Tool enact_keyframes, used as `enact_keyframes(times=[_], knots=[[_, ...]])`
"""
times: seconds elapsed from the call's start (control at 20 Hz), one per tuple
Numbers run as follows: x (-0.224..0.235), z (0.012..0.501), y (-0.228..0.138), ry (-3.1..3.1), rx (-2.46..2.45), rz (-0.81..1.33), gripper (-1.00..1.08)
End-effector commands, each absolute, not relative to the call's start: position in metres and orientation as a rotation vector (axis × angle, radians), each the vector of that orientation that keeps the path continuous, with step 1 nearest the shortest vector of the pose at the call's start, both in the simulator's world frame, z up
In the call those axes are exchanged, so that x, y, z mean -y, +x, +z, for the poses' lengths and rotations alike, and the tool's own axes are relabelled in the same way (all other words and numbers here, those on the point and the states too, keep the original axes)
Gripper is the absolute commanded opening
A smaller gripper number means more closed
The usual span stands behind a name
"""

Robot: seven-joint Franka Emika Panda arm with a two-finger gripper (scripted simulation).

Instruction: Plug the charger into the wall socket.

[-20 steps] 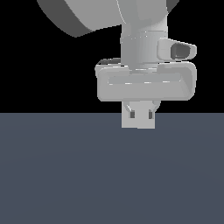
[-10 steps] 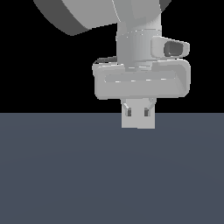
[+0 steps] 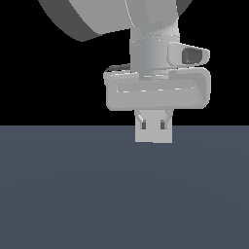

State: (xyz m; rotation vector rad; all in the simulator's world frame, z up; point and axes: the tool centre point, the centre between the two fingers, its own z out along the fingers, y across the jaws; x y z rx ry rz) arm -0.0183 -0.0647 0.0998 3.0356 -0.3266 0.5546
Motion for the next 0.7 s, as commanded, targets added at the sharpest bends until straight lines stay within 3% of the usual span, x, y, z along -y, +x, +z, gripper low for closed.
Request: enact_keyframes(times=[0.0, 0.65], knots=[[0.066, 0.100, -0.013, 3.035, 0.327, 0.555, -1.00], [0.074, 0.100, 0.026, 3.035, 0.326, 0.555, -1.00]])
